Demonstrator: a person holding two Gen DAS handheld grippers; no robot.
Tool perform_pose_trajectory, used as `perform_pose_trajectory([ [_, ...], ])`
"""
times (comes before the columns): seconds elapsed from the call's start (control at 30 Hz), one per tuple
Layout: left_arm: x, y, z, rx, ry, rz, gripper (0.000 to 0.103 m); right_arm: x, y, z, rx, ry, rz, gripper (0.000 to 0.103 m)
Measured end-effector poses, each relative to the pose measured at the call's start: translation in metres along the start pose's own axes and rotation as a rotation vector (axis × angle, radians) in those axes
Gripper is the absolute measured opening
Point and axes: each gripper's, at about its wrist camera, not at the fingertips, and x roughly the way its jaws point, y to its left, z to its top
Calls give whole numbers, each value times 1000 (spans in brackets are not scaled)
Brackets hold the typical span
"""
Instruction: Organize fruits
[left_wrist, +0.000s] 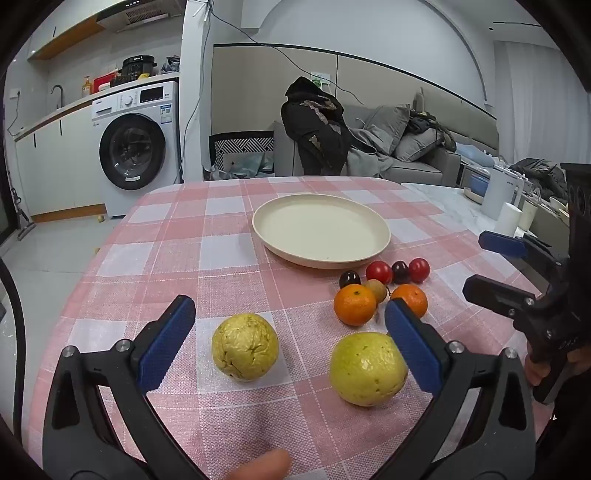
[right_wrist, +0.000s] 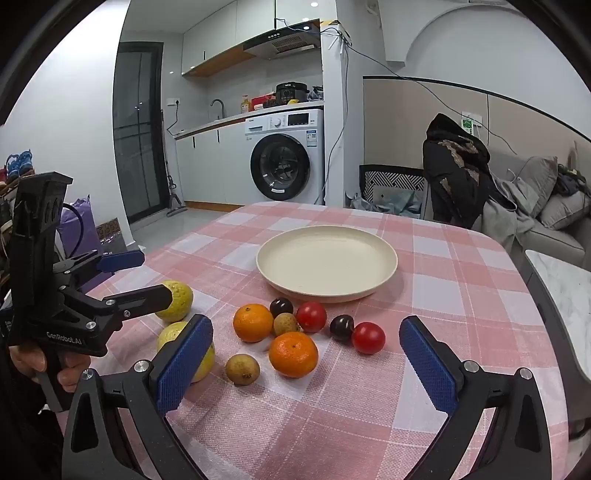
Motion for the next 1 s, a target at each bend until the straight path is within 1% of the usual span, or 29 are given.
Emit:
perform_pose_trajectory([
  [0.3, 0, -1, 0, 13, -2, 4, 102, 1, -2, 0, 7, -1, 7, 103],
  [0.53, 2, 6, 0, 3, 3, -2, 102, 3, -3, 0, 6, 1, 5, 103],
  [0.6, 0, -1, 0, 17, -1, 8, 102, -3, 6, -1, 9, -4, 6, 103],
  [1.0, -1, -4, 0, 12, 1, 11, 102, 0, 4, -1, 7, -3, 7, 103],
])
